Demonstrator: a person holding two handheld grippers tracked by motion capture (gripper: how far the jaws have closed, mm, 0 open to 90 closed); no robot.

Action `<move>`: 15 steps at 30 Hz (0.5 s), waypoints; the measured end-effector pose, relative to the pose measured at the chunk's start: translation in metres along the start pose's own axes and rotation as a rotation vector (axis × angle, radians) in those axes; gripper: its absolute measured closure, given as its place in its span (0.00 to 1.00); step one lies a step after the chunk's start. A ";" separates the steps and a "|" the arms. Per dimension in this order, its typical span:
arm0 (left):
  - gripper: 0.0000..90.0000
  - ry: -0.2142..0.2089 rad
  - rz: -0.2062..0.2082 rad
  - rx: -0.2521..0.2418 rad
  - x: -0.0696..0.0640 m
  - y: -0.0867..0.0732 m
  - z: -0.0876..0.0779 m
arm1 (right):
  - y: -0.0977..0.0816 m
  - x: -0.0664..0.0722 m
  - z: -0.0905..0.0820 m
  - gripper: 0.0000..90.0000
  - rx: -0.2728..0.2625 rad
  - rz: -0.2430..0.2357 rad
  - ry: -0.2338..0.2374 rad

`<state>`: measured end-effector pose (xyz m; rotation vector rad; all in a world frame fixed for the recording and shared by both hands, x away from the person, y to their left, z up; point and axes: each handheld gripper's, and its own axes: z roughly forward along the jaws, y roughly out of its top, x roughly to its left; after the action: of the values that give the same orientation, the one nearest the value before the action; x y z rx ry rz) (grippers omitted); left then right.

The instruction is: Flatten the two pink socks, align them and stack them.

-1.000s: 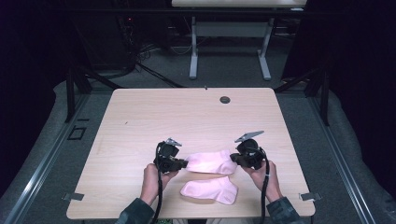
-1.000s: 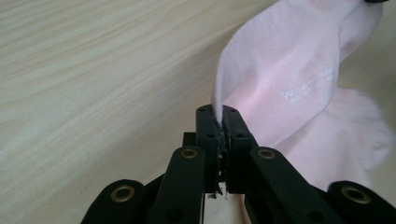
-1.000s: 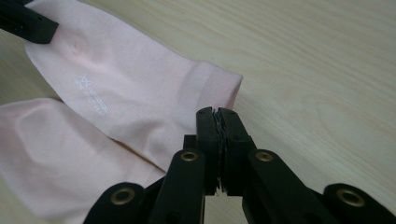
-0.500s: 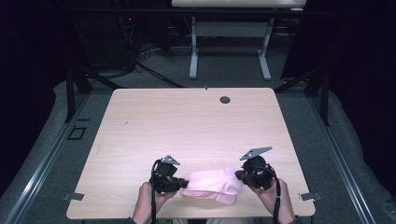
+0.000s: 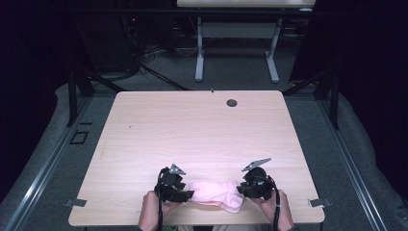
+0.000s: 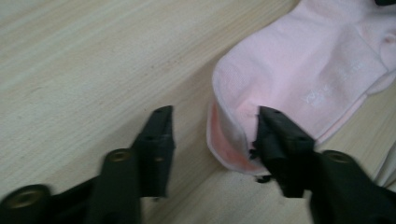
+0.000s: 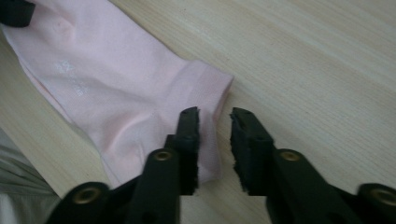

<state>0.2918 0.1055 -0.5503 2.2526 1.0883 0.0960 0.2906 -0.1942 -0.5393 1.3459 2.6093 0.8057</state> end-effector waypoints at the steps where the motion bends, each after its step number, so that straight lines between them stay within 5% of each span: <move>1: 0.32 0.006 0.005 -0.015 0.001 0.000 -0.003 | -0.001 -0.001 -0.001 0.68 -0.021 0.014 -0.005; 3: 0.19 0.021 -0.001 -0.048 0.002 0.000 -0.008 | -0.003 -0.006 -0.006 0.55 -0.040 0.022 -0.035; 9: 0.08 0.112 -0.034 -0.106 0.022 -0.007 -0.026 | -0.014 -0.026 -0.016 0.22 -0.145 0.084 -0.153; 11: 0.00 0.145 -0.042 -0.104 0.031 -0.014 -0.029 | -0.018 -0.035 -0.016 0.11 -0.129 0.095 -0.186; 15: 0.00 0.202 -0.096 -0.116 0.054 -0.030 -0.031 | -0.030 -0.052 -0.014 0.00 -0.123 0.127 -0.210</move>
<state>0.2967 0.1744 -0.5530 2.1178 1.2604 0.3447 0.2954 -0.2551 -0.5499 1.4844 2.2972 0.7799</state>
